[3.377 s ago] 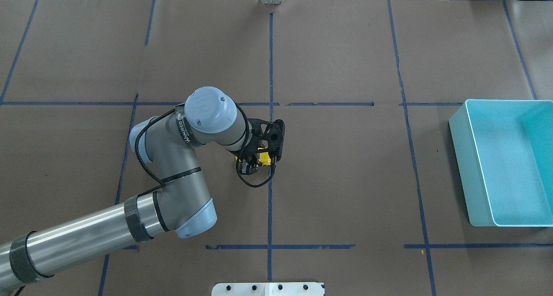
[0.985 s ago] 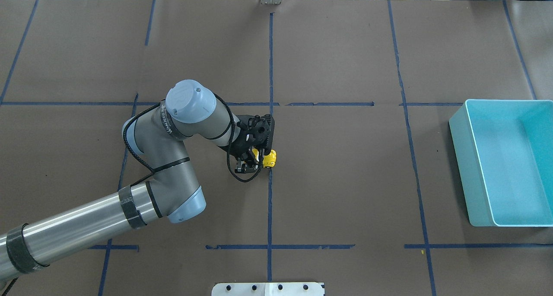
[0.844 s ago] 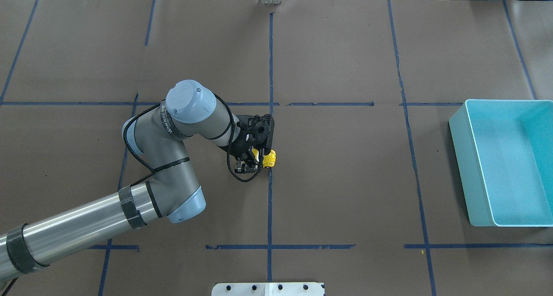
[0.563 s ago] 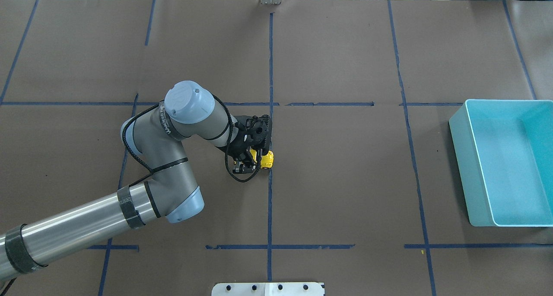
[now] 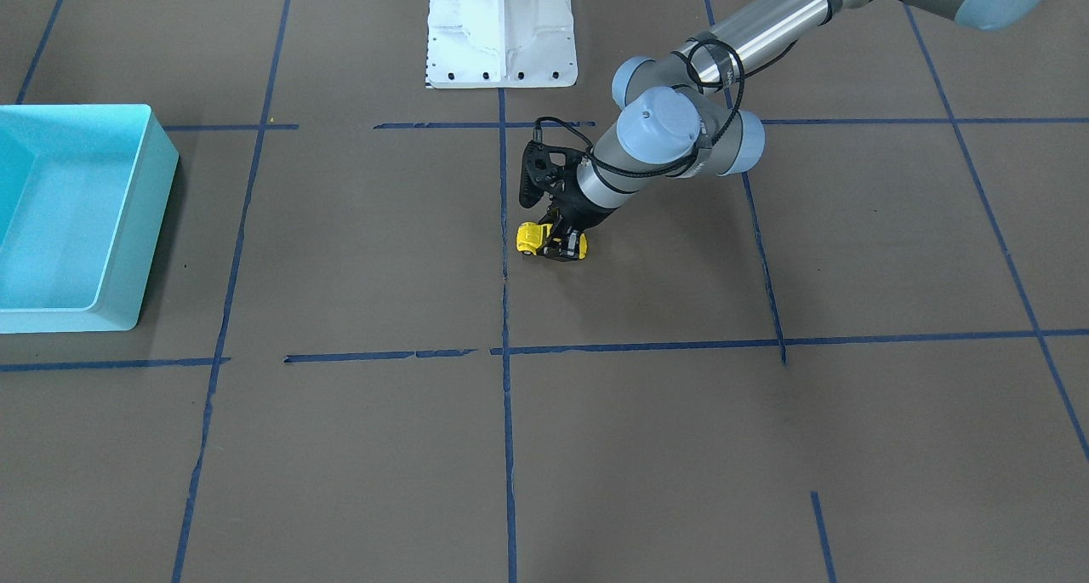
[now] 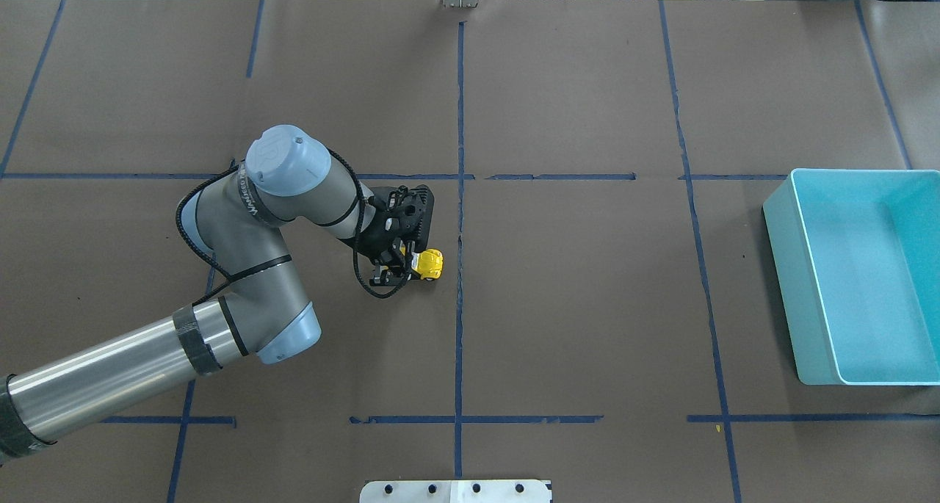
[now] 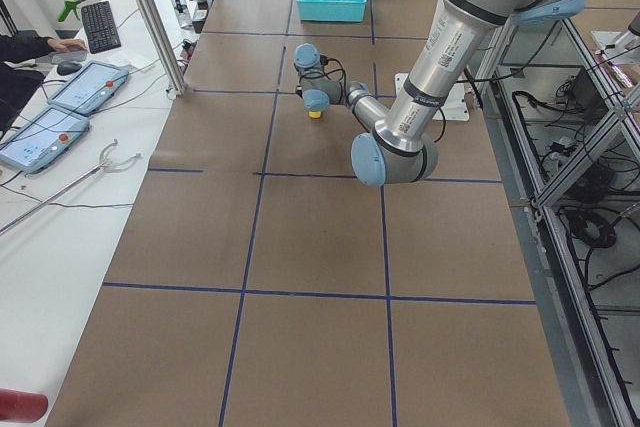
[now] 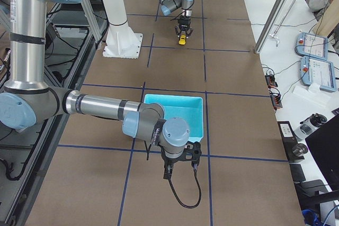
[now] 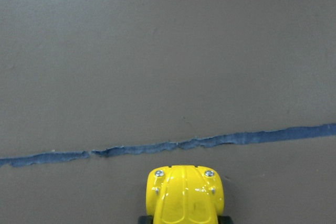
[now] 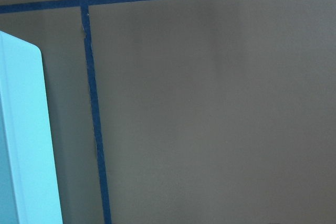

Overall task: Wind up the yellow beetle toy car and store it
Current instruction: 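Lift the left gripper off the car, letting it roll forward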

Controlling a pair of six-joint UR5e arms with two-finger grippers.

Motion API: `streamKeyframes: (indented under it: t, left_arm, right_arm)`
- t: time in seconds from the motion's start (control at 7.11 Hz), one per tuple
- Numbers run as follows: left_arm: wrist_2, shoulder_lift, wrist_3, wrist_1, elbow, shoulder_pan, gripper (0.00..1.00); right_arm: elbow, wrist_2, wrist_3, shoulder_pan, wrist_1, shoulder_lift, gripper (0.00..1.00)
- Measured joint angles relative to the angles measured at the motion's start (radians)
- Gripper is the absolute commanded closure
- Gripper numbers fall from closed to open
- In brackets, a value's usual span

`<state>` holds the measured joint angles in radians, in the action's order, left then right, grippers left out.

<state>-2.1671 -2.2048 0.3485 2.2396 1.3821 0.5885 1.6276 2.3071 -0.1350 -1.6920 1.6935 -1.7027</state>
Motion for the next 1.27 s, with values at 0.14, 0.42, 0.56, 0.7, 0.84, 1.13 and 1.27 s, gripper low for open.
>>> streamKeyframes:
  t: [0.14, 0.42, 0.56, 0.7, 0.84, 1.13, 1.27]
  left_arm:
    - [-0.021, 0.028, 0.001, 0.038, 0.0, 0.017, 1.0]
    - [-0.062, 0.085, 0.002, 0.11, -0.001, 0.047, 0.96]
    - [-0.084, 0.109, 0.002, 0.137, -0.001, 0.064, 0.39]
    - [-0.107, 0.132, 0.002, 0.161, -0.001, 0.085, 0.0]
    - [-0.129, 0.147, 0.001, 0.175, -0.001, 0.105, 0.0]
    - [-0.144, 0.177, -0.005, 0.208, -0.002, 0.127, 0.0]
    - [-0.147, 0.185, -0.007, 0.218, -0.001, 0.137, 0.0]
  right_arm:
    - [0.0, 0.0, 0.0, 0.0, 0.0, 0.0, 0.0]
    - [0.0, 0.0, 0.0, 0.0, 0.0, 0.0, 0.0]
    - [0.0, 0.0, 0.0, 0.0, 0.0, 0.0, 0.0]
    - [0.0, 0.0, 0.0, 0.0, 0.0, 0.0, 0.0]
    - [0.0, 0.0, 0.0, 0.0, 0.0, 0.0, 0.0]
    - [-0.005, 0.0, 0.001, 0.0, 0.0, -0.001, 0.0]
    - [-0.007, 0.001, 0.001, 0.0, 0.0, -0.001, 0.0]
